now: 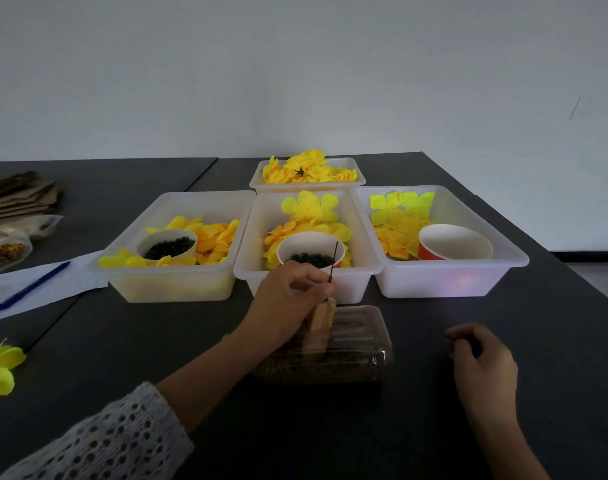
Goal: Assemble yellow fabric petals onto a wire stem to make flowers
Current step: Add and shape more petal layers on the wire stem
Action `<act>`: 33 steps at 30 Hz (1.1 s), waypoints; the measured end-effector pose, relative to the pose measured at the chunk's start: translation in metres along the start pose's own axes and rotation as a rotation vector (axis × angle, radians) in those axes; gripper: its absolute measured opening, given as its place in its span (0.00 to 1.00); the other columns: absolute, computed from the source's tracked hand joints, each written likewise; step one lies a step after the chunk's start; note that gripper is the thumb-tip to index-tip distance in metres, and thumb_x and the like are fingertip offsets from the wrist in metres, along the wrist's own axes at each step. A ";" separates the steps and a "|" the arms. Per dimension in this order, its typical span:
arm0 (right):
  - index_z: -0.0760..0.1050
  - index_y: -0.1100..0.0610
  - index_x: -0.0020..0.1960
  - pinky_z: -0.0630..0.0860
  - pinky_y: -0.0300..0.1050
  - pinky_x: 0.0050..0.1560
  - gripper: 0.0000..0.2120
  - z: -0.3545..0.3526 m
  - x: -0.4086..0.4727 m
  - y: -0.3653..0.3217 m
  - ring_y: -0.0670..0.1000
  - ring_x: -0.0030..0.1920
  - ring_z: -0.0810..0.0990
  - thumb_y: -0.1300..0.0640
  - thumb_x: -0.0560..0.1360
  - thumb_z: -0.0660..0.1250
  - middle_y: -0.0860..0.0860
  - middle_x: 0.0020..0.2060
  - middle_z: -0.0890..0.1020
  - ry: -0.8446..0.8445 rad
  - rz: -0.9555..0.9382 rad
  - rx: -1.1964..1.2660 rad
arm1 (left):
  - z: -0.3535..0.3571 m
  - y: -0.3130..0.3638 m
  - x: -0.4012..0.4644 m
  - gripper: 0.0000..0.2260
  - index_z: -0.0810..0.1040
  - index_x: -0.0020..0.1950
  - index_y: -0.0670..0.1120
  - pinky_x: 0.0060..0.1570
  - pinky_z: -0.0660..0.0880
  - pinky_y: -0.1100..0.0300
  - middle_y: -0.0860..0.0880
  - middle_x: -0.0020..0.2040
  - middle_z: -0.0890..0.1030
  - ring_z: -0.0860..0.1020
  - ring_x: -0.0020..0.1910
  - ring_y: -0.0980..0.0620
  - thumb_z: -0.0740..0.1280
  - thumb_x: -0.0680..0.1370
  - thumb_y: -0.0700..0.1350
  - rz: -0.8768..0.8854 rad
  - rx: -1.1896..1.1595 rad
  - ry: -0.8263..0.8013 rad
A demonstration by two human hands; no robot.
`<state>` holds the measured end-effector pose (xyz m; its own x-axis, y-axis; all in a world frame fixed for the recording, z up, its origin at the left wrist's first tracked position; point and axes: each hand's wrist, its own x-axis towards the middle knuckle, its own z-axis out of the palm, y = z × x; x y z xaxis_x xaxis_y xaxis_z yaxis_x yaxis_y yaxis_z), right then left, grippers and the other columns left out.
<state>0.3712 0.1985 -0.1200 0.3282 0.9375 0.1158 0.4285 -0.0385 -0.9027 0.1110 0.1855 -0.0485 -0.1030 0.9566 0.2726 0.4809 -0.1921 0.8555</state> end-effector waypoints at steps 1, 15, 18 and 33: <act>0.75 0.48 0.43 0.73 0.43 0.30 0.14 0.000 0.000 0.000 0.51 0.36 0.78 0.66 0.78 0.59 0.51 0.36 0.78 0.002 -0.001 -0.003 | 0.000 0.000 0.001 0.05 0.83 0.50 0.46 0.54 0.76 0.58 0.49 0.52 0.82 0.81 0.50 0.55 0.71 0.76 0.44 0.006 -0.006 -0.003; 0.76 0.46 0.43 0.73 0.46 0.35 0.14 -0.002 -0.001 -0.003 0.50 0.41 0.79 0.64 0.78 0.59 0.49 0.41 0.80 0.002 0.003 -0.079 | -0.110 -0.007 0.015 0.12 0.82 0.48 0.52 0.42 0.78 0.62 0.54 0.49 0.83 0.81 0.47 0.55 0.60 0.82 0.41 -0.105 -0.114 0.195; 0.76 0.46 0.43 0.77 0.55 0.43 0.14 0.000 -0.005 -0.010 0.52 0.41 0.79 0.64 0.77 0.61 0.49 0.41 0.79 0.013 -0.015 -0.109 | -0.153 -0.013 0.025 0.12 0.81 0.48 0.53 0.44 0.76 0.62 0.56 0.49 0.82 0.81 0.48 0.57 0.59 0.83 0.43 -0.106 -0.043 0.288; 0.75 0.50 0.41 0.75 0.40 0.39 0.17 0.045 -0.049 -0.109 0.45 0.42 0.79 0.72 0.73 0.63 0.46 0.39 0.80 -0.191 -0.539 0.069 | -0.183 -0.086 0.099 0.07 0.81 0.54 0.50 0.53 0.77 0.54 0.49 0.54 0.81 0.78 0.50 0.52 0.68 0.77 0.43 -0.180 0.817 -0.026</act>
<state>0.2702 0.1722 -0.0461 -0.0815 0.8644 0.4961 0.4349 0.4787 -0.7627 -0.0999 0.2568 -0.0145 -0.2231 0.9642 0.1432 0.9399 0.1739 0.2938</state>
